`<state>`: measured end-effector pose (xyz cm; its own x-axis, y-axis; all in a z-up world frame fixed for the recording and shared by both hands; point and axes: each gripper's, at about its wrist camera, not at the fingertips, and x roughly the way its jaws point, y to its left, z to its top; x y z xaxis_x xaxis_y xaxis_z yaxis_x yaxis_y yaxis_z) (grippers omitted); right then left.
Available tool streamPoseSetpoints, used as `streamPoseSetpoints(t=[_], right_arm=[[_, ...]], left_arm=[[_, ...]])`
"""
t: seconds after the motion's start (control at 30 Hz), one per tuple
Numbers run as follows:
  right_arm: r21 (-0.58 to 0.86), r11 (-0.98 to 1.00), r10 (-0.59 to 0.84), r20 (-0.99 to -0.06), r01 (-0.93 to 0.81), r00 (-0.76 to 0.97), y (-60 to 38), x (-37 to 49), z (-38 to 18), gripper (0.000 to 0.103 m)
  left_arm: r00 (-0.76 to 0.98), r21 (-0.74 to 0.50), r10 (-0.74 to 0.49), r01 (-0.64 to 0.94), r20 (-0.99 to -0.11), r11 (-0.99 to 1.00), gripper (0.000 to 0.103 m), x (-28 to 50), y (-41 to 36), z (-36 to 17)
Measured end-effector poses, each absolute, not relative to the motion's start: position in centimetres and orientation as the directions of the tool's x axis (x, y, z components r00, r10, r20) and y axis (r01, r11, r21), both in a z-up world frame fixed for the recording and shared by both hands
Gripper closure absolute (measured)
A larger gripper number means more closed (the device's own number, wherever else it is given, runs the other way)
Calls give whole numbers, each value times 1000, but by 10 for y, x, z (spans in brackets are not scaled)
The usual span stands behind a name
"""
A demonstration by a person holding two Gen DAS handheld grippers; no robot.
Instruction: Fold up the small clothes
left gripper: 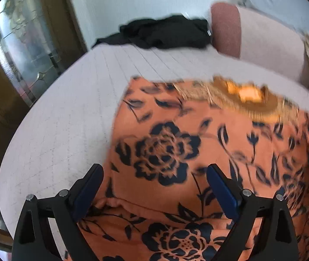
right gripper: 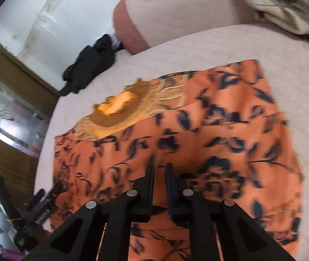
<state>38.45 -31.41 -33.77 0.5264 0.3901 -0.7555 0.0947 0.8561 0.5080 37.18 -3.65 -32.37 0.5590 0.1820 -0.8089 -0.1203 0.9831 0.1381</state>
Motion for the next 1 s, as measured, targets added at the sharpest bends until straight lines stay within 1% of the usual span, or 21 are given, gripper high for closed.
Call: streamPoseSetpoints(t=[0.07, 0.1, 0.13, 0.17, 0.27, 0.33, 0.43, 0.5, 0.53, 0.7, 0.8, 0.83, 0.87, 0.9, 0.93, 1.0], right_arm=[[511, 854, 398, -767, 104, 503, -301, 392, -347, 90], [490, 864, 381, -789, 119, 482, -296, 397, -354, 89], [471, 872, 366, -806, 130, 464, -292, 400, -363, 89], [475, 871, 364, -797, 128, 482, -292, 399, -362, 91], [511, 849, 397, -787, 137, 472, -298, 396, -354, 90], [519, 847, 401, -769, 119, 498, -303, 390, -348, 90], [522, 843, 409, -779, 130, 476, -311, 383, -352, 89], [529, 835, 419, -790, 154, 447, -310, 384, -362, 87], [534, 832, 417, -781, 151, 465, -310, 382, -364, 87], [511, 851, 407, -785, 118, 467, -303, 377, -351, 86], [499, 863, 408, -785, 85, 465, -295, 366, -345, 86], [495, 865, 409, -789, 80, 459, -292, 363, -346, 86], [485, 871, 407, -802, 77, 437, -288, 359, -350, 83], [472, 879, 403, -816, 74, 414, -284, 356, -355, 82], [463, 884, 397, -819, 69, 414, -282, 351, -356, 82], [460, 885, 390, -819, 74, 420, -283, 340, -351, 82]], left_arm=[[511, 172, 194, -89, -838, 981, 6, 378, -42, -341], [534, 178, 206, -105, -820, 978, 0, 376, -41, -340], [537, 179, 212, -114, -816, 977, 0, 376, -40, -338], [523, 163, 198, -113, -829, 980, 0, 378, -38, -339], [507, 97, 153, -136, -848, 986, 0, 379, -30, -343], [514, 74, 143, -152, -846, 986, 0, 377, -27, -344], [530, 103, 171, -155, -831, 982, 0, 372, -32, -346], [526, 99, 171, -161, -833, 982, 0, 372, -31, -346], [523, 94, 166, -161, -836, 982, 0, 373, -30, -346], [492, 93, 153, -145, -857, 985, 0, 377, -29, -340], [538, 106, 163, -136, -827, 985, 0, 373, -35, -328], [566, 101, 155, -127, -810, 987, 0, 368, -38, -323], [592, 93, 139, -108, -794, 990, 0, 364, -41, -319], [603, 89, 122, -86, -788, 992, 0, 361, -45, -318], [599, 87, 105, -60, -794, 994, 0, 359, -49, -320], [521, 96, 83, -2, -849, 995, 0, 360, -58, -338]])
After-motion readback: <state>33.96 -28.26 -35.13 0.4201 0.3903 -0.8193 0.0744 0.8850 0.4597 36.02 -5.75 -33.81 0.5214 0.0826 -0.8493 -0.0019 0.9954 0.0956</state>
